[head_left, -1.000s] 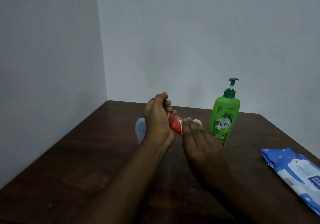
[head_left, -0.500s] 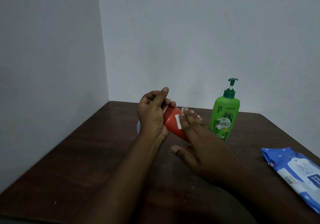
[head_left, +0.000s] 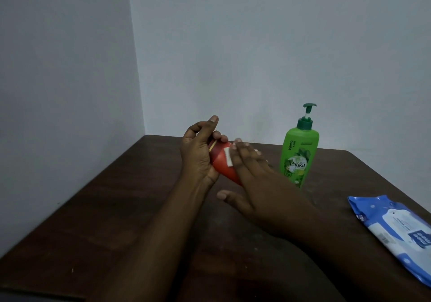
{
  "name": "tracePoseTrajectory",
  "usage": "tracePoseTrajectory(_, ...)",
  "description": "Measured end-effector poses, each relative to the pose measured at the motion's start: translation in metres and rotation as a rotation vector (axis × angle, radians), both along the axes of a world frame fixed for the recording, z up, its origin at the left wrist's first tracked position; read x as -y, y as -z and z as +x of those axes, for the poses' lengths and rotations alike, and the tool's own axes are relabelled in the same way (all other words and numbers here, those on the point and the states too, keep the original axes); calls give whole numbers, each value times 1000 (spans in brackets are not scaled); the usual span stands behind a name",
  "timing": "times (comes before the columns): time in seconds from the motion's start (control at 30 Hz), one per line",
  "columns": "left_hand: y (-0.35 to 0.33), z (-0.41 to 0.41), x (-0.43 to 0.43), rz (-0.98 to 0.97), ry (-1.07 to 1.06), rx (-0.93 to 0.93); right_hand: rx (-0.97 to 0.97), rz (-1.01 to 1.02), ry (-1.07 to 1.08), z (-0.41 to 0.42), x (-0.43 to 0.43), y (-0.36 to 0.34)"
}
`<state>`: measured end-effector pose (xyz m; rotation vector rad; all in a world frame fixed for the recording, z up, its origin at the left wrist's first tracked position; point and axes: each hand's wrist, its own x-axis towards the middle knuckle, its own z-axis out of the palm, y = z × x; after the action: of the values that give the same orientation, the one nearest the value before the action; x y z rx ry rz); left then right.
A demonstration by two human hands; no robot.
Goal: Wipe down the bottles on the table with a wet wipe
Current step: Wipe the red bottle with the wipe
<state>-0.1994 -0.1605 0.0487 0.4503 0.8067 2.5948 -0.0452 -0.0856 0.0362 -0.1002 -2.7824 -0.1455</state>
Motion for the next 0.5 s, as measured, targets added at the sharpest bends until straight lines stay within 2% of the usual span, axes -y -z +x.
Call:
tracePoseTrajectory(0.1,0,-4,3,4,3,0,-4,-62,36,14,-7,10)
tracePoseTrajectory(0.2,0,-5,-1,11,14,12,-38,158,42,25,5,21)
tracePoseTrajectory(0.3,2,1,-5,4,56,11,-57,219,-26,14,16,19)
tracePoseTrajectory(0.4,2,0,-6,26,88,12,-98,172,-43,-3,15,1)
tracePoseTrajectory(0.5,2,-6,-2,48,86,8,-62,-11,-39,-8,6,-8)
